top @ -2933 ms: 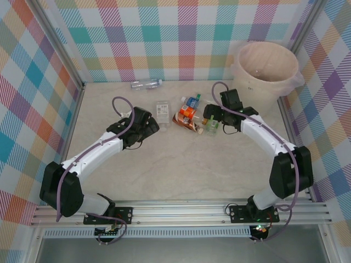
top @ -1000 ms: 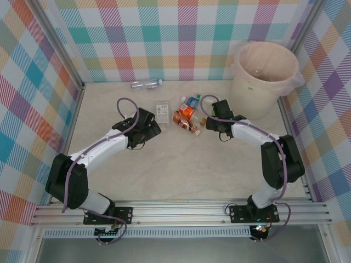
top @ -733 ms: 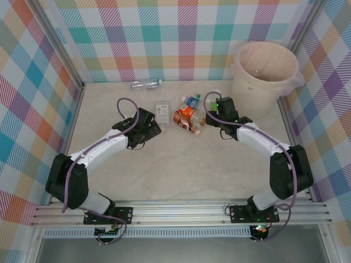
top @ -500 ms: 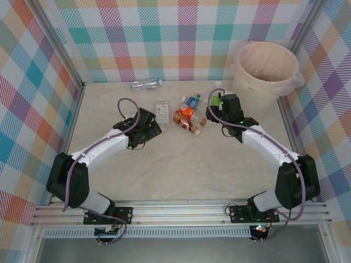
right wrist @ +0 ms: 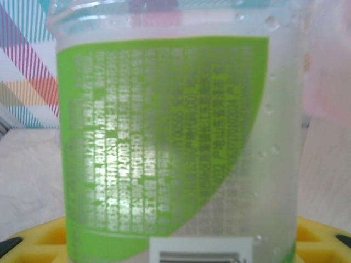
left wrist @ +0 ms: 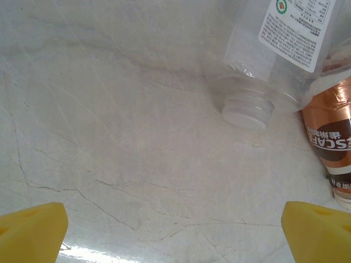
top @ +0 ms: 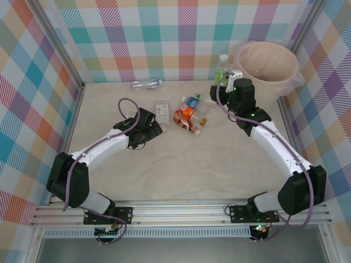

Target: Put the plastic bottles in the bin

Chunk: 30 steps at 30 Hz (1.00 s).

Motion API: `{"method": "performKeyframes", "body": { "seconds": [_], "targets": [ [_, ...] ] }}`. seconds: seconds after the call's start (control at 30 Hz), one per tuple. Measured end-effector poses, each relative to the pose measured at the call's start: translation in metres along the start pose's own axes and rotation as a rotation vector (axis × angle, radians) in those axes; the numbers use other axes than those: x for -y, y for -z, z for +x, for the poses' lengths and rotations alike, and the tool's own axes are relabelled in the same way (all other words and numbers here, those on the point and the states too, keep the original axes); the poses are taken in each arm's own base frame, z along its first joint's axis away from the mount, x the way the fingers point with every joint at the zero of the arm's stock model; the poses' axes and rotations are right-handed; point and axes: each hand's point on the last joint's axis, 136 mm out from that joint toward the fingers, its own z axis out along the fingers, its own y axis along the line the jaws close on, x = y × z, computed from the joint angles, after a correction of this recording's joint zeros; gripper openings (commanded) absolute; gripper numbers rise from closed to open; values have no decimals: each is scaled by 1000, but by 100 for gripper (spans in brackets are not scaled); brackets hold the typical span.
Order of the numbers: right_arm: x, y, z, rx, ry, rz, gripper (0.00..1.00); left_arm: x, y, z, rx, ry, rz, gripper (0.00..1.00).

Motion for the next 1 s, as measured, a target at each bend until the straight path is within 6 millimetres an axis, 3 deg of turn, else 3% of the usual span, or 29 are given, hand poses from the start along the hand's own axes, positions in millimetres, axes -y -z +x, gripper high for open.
{"method": "performKeyframes", "body": {
  "seconds": [0.17,0.33,0.53,1.0],
  "targets": [
    [26,6,-42,60,-21,25,42,1,0,0,-3,0,4,100],
    [73,4,-68,57,-74,85,42,1,0,1,-5,0,5,100],
    [133,-6,-77,-9,-139,192,44,1,0,1,-4,0,5,100],
    [221,-23,-79,-124,-205,384,47,-1,0,-1,7,-5,-4,100]
  ]
}}
